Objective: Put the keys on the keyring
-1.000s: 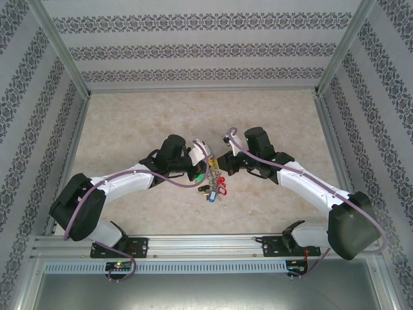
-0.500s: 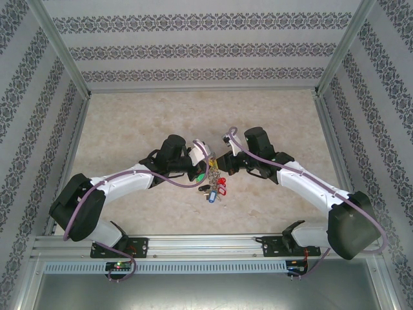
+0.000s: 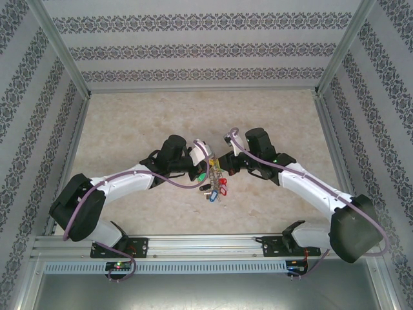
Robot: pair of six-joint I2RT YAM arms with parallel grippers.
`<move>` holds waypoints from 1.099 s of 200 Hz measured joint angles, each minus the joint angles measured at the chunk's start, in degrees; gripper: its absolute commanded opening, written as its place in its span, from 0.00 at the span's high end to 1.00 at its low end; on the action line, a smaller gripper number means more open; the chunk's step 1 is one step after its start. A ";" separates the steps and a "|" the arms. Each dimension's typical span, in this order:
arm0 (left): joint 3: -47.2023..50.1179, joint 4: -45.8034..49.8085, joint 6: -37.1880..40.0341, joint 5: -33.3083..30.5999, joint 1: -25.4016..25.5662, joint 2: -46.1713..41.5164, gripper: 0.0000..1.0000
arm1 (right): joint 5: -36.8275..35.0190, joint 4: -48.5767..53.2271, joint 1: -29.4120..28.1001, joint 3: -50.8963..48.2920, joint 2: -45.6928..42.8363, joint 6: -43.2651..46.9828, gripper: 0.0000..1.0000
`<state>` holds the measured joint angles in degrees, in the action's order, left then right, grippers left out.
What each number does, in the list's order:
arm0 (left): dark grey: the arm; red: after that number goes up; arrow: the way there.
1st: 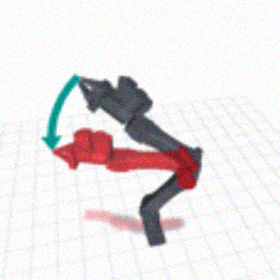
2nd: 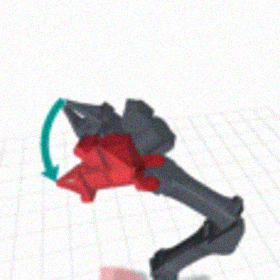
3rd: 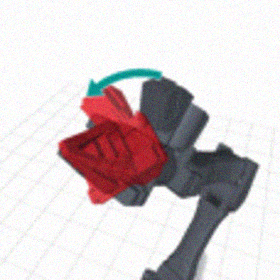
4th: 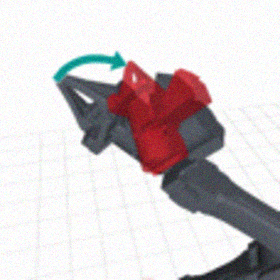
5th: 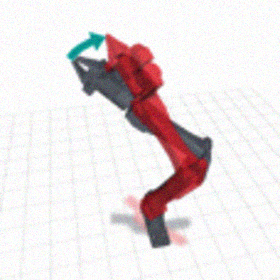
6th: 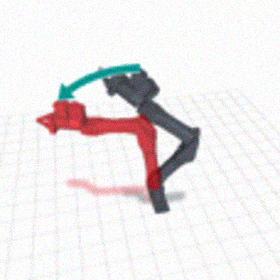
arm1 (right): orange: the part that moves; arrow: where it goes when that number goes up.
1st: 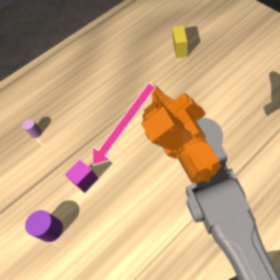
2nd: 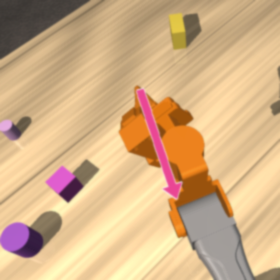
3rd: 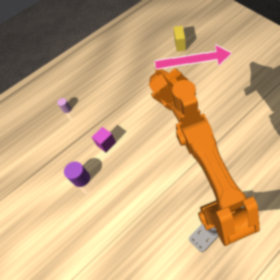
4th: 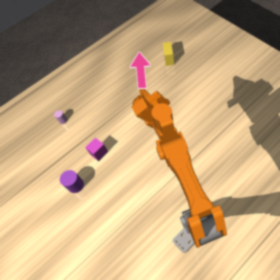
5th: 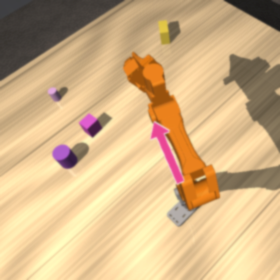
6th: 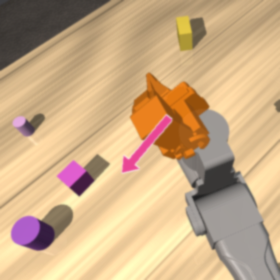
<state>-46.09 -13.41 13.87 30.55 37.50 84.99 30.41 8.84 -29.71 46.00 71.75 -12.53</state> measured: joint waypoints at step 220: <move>-1.95 3.10 2.67 -0.11 0.35 0.02 0.99 | -2.38 -0.04 -2.62 -0.39 -1.64 1.38 1.00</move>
<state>-48.03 -10.31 16.53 30.44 37.85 85.01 28.03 8.80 -32.34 45.60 70.11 -11.16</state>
